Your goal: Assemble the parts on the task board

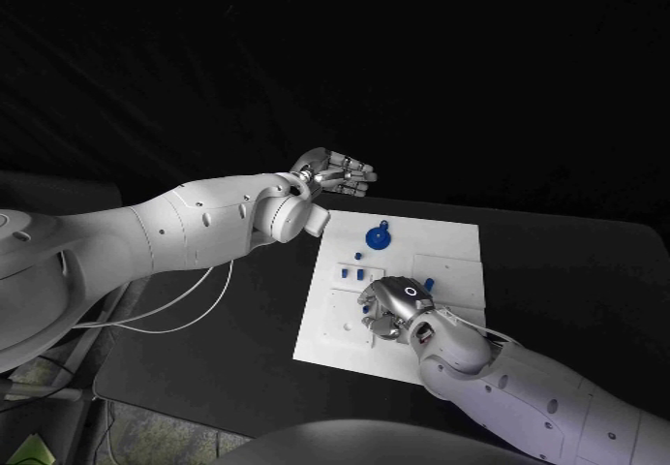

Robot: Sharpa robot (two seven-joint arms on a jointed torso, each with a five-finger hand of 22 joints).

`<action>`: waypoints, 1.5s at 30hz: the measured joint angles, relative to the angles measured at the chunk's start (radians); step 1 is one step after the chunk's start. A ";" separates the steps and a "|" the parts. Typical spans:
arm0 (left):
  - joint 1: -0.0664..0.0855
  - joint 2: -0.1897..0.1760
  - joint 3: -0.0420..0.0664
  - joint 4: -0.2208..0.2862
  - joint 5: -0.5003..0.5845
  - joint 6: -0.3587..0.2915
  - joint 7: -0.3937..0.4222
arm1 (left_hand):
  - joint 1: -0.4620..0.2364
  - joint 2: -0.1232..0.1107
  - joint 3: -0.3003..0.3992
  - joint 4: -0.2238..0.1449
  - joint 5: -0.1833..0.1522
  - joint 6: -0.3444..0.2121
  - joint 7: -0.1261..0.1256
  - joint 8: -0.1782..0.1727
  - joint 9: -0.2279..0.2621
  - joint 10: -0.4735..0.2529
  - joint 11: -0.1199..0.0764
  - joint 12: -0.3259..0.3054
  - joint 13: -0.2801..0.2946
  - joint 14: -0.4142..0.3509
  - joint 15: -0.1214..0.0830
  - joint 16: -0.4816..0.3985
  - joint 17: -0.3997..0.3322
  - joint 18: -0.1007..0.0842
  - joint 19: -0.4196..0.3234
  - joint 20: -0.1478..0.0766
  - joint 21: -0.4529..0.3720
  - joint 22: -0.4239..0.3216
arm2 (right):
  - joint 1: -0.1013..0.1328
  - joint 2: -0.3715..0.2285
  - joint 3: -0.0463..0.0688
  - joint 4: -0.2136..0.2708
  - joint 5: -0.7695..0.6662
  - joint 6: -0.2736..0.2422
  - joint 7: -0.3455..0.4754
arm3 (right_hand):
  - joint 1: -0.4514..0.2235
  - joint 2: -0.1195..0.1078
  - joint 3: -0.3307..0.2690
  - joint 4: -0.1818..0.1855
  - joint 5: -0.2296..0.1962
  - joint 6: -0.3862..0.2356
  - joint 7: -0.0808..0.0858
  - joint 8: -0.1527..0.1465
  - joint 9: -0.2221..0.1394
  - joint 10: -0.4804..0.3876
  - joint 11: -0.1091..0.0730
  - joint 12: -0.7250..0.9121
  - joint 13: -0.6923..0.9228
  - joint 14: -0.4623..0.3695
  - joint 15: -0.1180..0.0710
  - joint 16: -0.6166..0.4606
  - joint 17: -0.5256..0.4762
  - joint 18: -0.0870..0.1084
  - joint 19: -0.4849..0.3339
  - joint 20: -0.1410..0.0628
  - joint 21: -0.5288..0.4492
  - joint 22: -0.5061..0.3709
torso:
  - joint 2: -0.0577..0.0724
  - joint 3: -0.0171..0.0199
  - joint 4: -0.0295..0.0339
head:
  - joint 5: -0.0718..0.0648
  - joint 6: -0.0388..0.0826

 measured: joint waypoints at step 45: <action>0.000 -0.034 0.000 0.003 0.001 0.029 -0.003 | 0.000 0.000 -0.008 0.008 -0.008 -0.005 0.005 0.000 0.000 0.000 0.000 0.000 0.000 0.000 0.000 0.000 0.000 0.016 0.004 0.004 0.000 -0.001 | 0.058 -0.249 0.186 0.134 0.136 0.182 0.041 | 0.120 -0.009 -0.231 0.119 -0.060 -0.180 -0.025 0.000 -0.005 -0.101 0.020 0.006 0.006 -0.007 0.014 0.016 -0.076 0.014 0.025 0.014 -0.072 -0.104 | 0.000 0.0012 -0.0006 | -0.021 0.030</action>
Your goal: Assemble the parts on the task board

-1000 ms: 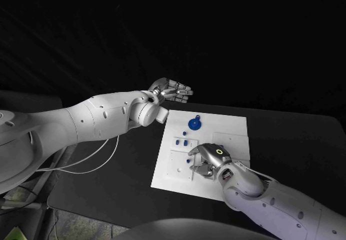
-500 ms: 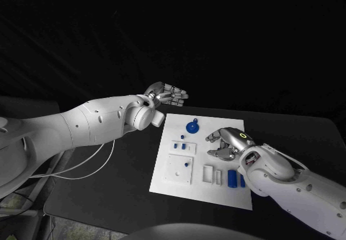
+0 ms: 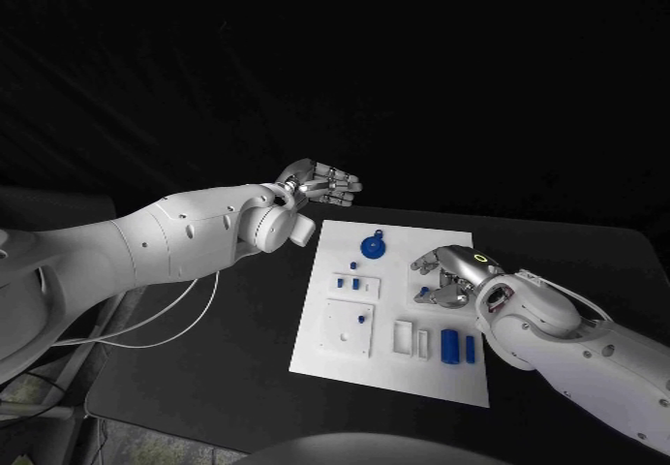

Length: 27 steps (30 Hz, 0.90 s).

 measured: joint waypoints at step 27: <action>0.000 -0.002 0.000 0.000 0.000 0.005 0.000 | 0.000 0.000 -0.003 0.003 0.000 0.000 0.000 0.000 0.000 0.000 0.000 0.000 0.000 0.000 0.000 0.000 0.000 0.000 0.000 0.000 0.000 0.000 | 0.001 0.052 -0.015 -0.080 -0.057 0.055 -0.027 | -0.068 0.067 0.305 -0.055 0.000 0.225 0.017 -0.003 0.003 0.185 -0.041 0.000 -0.001 0.025 -0.022 0.006 0.028 -0.018 0.003 -0.025 0.047 0.039 | 0.000 -0.0002 -0.0009 | 0.000 -0.007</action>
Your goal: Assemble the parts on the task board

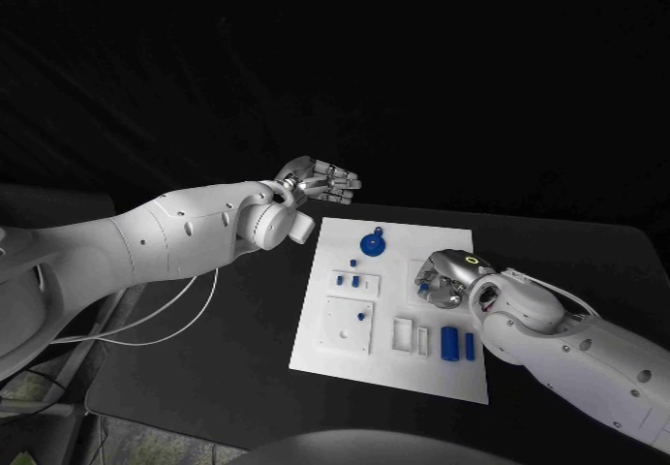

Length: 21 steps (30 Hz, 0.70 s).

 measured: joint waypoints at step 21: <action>0.000 -0.001 0.000 -0.001 0.000 0.001 -0.003 | 0.000 0.000 0.000 0.000 0.000 0.000 0.000 0.000 0.000 0.000 0.000 0.000 0.000 0.000 0.000 0.000 0.000 0.000 0.000 0.000 0.000 0.000 | 0.000 0.000 -0.010 -0.011 -0.032 -0.026 -0.005 | -0.003 0.019 0.105 -0.055 -0.004 0.094 -0.022 -0.002 0.009 0.097 -0.008 -0.001 -0.002 -0.003 -0.025 0.000 0.017 -0.023 -0.002 -0.020 0.044 0.074 | 0.000 -0.0004 -0.0002 | -0.002 -0.004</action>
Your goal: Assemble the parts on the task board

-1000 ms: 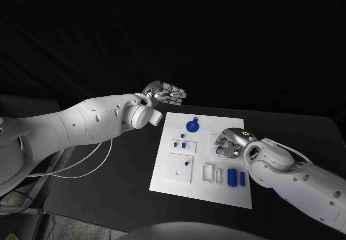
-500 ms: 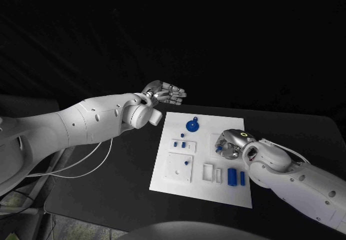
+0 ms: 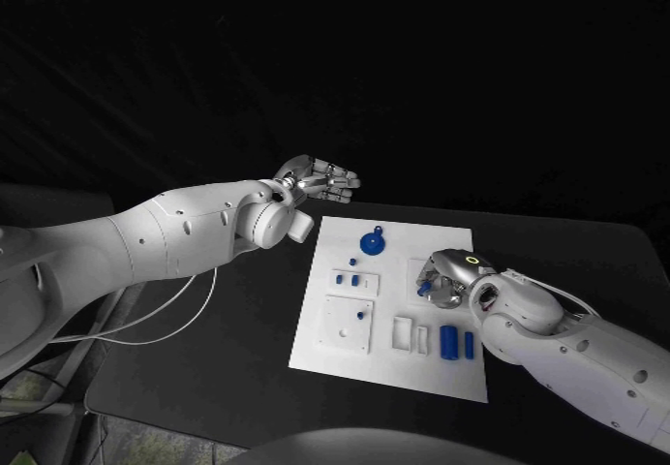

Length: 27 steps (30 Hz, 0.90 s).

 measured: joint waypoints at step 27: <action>0.000 0.002 0.000 -0.007 0.009 0.003 -0.003 | -0.005 0.005 -0.003 0.009 0.000 -0.004 0.004 0.000 0.000 0.000 0.000 0.000 0.000 0.000 0.000 0.000 0.000 0.000 0.000 0.000 0.000 0.000 | 0.001 -0.017 0.065 0.166 0.083 -0.103 0.019 | -0.021 0.010 0.006 -0.013 -0.005 0.014 -0.004 0.001 0.004 0.011 0.000 0.002 0.004 0.005 -0.005 -0.015 0.030 -0.008 -0.003 -0.010 0.000 0.065 | -0.001 -0.0026 -0.0007 | 0.004 0.010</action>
